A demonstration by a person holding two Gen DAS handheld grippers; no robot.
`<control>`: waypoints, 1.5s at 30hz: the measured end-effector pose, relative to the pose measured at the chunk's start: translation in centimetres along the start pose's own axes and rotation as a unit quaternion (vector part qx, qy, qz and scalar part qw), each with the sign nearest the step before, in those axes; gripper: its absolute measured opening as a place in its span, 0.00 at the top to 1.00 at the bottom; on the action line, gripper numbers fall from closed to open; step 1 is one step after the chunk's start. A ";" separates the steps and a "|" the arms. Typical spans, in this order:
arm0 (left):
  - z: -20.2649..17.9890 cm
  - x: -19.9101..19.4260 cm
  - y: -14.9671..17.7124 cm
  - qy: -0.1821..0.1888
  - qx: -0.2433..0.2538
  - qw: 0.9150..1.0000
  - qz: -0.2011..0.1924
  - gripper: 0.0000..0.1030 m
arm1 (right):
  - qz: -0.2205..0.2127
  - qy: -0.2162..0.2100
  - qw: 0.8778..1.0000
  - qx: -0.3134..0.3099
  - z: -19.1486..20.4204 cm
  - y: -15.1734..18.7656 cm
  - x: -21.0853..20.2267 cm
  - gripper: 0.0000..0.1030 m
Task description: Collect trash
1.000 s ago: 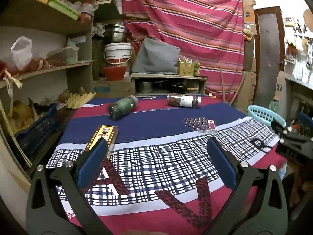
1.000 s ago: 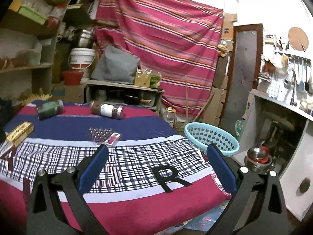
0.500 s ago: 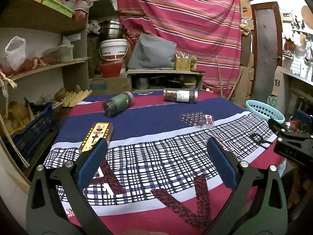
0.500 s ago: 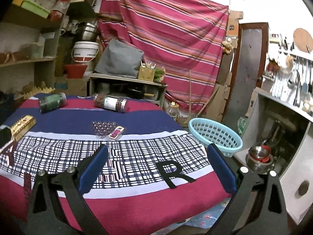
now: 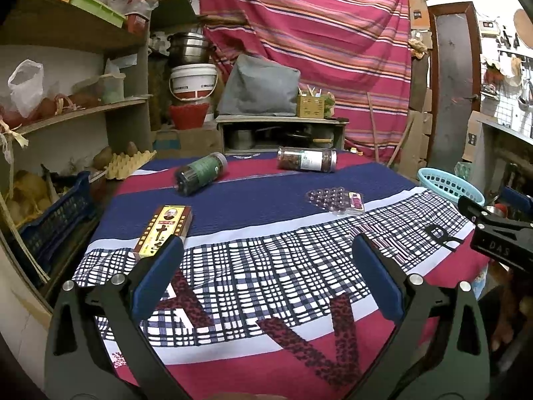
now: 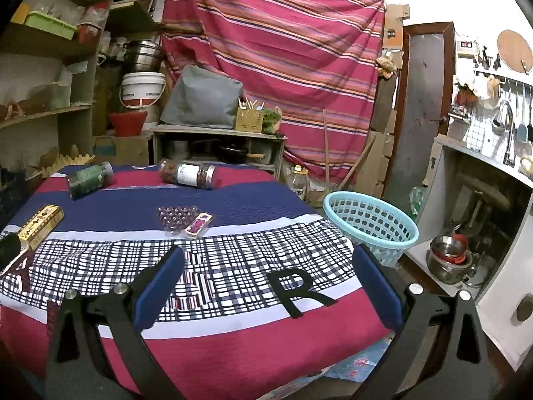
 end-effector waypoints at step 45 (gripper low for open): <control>-0.5 0.4 0.5 0.009 0.009 1.000 0.009 0.05 | -0.009 0.018 1.000 0.004 -0.1 -0.2 -0.3 0.05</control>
Point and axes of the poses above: each gripper's, at about its wrist camera, not at the fingertips, and x roughly the way its jaws point, z to its left, y to its underside, the point moved 8 cm from there along x, roughly the way its jaws point, and after that the axes turned 15 degrees about -y, right-handed, at the moved point
